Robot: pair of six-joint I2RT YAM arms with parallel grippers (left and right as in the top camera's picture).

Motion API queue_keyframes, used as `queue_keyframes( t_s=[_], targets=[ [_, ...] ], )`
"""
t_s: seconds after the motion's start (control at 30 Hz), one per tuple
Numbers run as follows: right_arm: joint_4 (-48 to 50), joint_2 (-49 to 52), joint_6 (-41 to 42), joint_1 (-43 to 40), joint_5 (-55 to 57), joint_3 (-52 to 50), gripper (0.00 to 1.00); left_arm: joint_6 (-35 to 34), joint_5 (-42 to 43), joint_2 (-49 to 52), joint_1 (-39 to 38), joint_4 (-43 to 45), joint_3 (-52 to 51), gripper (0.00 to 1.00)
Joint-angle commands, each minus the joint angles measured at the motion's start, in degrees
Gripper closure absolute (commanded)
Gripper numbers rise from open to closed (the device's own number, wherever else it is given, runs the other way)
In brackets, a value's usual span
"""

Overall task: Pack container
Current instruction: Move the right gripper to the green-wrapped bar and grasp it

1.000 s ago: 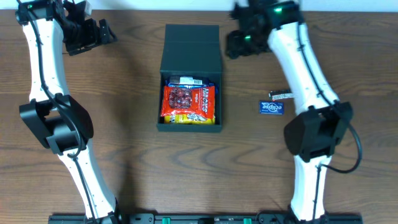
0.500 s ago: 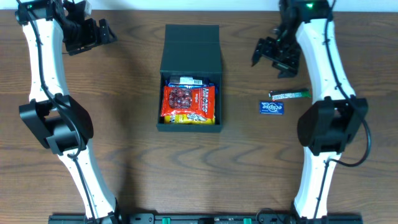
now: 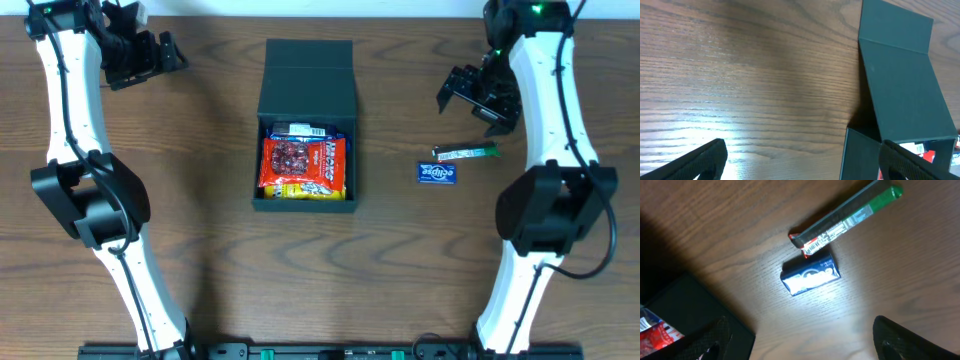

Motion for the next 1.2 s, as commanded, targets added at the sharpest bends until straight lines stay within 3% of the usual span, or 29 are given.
queue_keyframes(
  t_s=[0.0,0.33,0.53,0.77,1.17],
  targets=[
    [3.2,-1.8,1.8,-0.2,-1.6,-5.6,0.09,1.3,-0.2,-2.0,0.0,0.4,-0.1,0.03],
    [11.4,-2.2,17.0,-3.3,-2.2,-18.8,0.08,1.3,-0.2,-2.0,0.0,4.3,-0.1,0.05],
    [21.4,-2.2,24.9,-4.1,-2.2,-24.0,0.13,1.3,-0.1,-2.0,0.0,4.4,-0.1,0.05],
    [31.0,-2.0,30.4,-4.2,-0.3,-26.7,0.15,1.3,-0.1,-2.0,0.0,4.3,-0.1,0.05],
    [31.9,-1.9,33.7,-5.0,-1.1,-32.3,0.18,3.6,0.8,-2.0,-1.5,3.6,-0.1,0.04]
  ],
)
